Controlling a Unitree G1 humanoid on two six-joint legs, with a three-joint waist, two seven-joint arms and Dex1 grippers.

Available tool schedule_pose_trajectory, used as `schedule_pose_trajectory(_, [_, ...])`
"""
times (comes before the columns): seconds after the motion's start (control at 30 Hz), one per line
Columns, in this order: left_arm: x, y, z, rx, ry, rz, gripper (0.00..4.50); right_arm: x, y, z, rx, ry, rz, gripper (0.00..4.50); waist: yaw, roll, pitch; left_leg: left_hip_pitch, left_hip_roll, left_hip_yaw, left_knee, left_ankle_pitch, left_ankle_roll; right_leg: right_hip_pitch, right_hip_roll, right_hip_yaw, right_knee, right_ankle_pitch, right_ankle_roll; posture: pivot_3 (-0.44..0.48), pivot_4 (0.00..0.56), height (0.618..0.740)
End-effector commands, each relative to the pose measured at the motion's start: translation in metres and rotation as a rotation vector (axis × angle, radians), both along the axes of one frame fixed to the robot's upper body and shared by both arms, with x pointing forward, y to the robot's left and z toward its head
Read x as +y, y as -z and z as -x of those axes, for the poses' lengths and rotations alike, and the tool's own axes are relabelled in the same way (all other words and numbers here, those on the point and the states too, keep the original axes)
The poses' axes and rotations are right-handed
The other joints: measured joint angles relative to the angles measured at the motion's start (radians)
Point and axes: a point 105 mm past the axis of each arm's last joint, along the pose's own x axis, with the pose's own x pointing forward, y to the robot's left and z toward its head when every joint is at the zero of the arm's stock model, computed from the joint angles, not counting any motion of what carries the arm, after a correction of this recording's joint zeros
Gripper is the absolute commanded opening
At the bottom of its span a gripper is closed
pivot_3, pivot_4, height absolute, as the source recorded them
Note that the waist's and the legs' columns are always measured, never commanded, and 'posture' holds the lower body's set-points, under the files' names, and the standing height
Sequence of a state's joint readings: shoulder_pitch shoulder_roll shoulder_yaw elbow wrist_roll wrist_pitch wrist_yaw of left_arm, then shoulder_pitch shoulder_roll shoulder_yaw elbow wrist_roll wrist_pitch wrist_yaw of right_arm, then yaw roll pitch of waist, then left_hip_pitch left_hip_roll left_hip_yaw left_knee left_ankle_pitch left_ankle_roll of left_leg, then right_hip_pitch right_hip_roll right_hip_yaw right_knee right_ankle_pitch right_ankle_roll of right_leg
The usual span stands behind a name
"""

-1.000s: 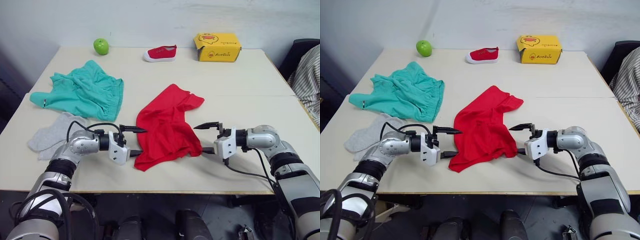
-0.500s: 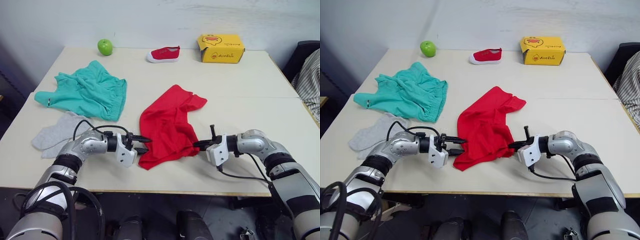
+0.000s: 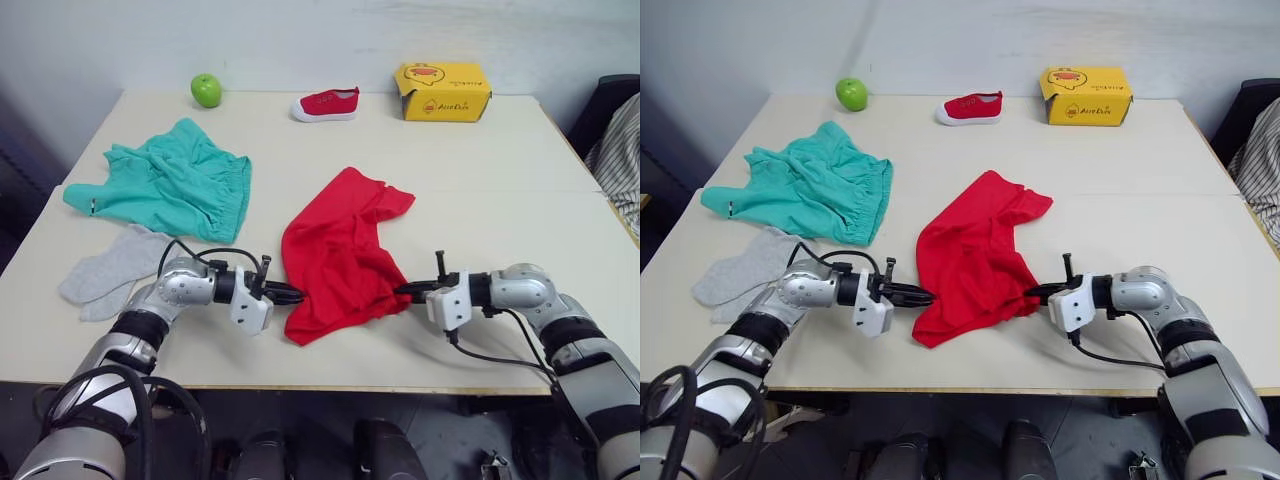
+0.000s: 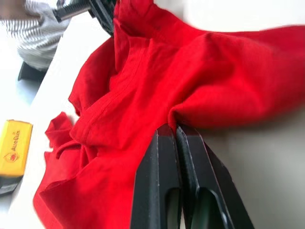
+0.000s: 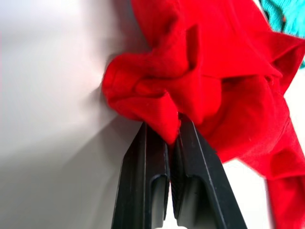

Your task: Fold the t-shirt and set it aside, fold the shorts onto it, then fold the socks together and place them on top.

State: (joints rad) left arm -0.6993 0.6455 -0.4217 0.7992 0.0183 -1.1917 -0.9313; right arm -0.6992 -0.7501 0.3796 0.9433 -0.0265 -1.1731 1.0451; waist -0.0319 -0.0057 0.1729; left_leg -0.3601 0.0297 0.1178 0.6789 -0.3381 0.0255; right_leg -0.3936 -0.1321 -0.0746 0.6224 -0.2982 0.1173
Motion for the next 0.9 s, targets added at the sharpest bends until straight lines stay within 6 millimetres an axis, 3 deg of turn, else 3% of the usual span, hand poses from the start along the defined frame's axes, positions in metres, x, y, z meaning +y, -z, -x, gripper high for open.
schedule_pose_trajectory(0.03, [0.011, -0.003, 0.013, 0.06, 0.002, 0.024, 0.03, -0.017, -0.016, 0.006, 0.055, 0.05, -0.029, 0.0, 0.0, 0.001, 0.001, -0.001, 0.0, 0.0, 0.0, 0.0, 0.0, 0.0, 0.0, -0.001, -0.001, 0.0, 0.0, 0.0, 0.15, 0.74])
schedule_pose_trajectory(0.27, [0.02, -0.007, 0.028, 0.109, -0.007, 0.038, 0.03, -0.031, -0.014, 0.043, 0.277, 0.082, -0.009, 0.0, 0.009, 0.002, 0.004, -0.008, 0.0, -0.004, 0.005, -0.001, 0.001, -0.003, -0.002, -0.005, -0.003, 0.0, 0.0, 0.0, 0.15, 0.74])
schedule_pose_trajectory(0.67, [0.016, 0.005, 0.069, 0.171, 0.088, -0.024, 0.03, -0.026, -0.004, 0.108, 0.486, 0.104, -0.016, 0.0, 0.007, 0.003, 0.005, -0.01, 0.0, -0.007, 0.004, -0.002, -0.001, -0.002, -0.002, -0.008, -0.01, 0.0, 0.0, 0.0, 0.15, 0.74])
schedule_pose_trajectory(0.9, [0.016, 0.005, 0.079, 0.196, 0.099, -0.036, 0.03, -0.027, -0.007, 0.125, 0.593, 0.153, -0.012, 0.0, 0.012, 0.003, 0.005, -0.01, 0.0, -0.008, 0.004, -0.003, -0.001, -0.002, -0.002, -0.008, -0.01, 0.0, 0.0, 0.0, 0.15, 0.74])
